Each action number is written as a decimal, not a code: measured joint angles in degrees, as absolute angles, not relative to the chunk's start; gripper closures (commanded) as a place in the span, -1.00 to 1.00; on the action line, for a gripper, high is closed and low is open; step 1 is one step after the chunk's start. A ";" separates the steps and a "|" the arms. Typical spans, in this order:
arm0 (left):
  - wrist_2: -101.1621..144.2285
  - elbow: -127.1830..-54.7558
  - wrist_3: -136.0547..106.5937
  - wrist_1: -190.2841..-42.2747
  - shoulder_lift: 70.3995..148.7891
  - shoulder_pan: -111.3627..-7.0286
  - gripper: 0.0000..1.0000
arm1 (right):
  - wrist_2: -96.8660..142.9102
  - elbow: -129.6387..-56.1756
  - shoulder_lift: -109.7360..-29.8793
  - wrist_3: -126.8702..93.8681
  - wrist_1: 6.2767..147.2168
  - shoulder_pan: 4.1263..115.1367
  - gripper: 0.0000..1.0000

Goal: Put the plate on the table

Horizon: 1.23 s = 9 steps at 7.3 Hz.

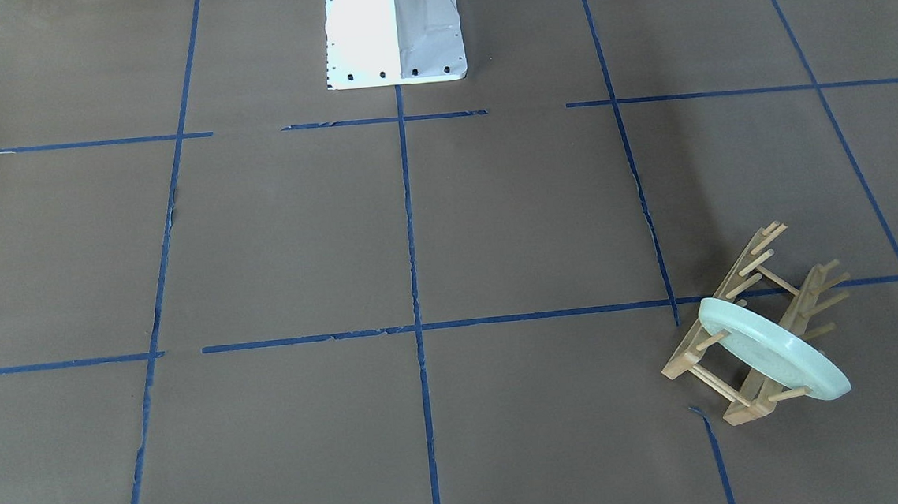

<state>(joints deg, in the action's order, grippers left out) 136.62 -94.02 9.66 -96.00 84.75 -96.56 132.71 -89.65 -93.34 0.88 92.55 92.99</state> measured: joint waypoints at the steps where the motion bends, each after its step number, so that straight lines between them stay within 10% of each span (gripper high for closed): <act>1: 136.51 -94.31 9.71 -96.04 84.78 -96.58 -1.00 | 132.71 -89.65 -93.34 0.88 92.55 92.99 -1.00; 9: 140.11 -90.24 -6.43 -107.62 98.77 -96.33 -1.00 | 132.71 -89.65 -93.34 0.88 92.55 92.99 -1.00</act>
<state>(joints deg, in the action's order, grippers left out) 140.11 -90.24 -6.43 -107.62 98.77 -96.33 132.71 -89.65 -93.34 0.88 92.55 92.99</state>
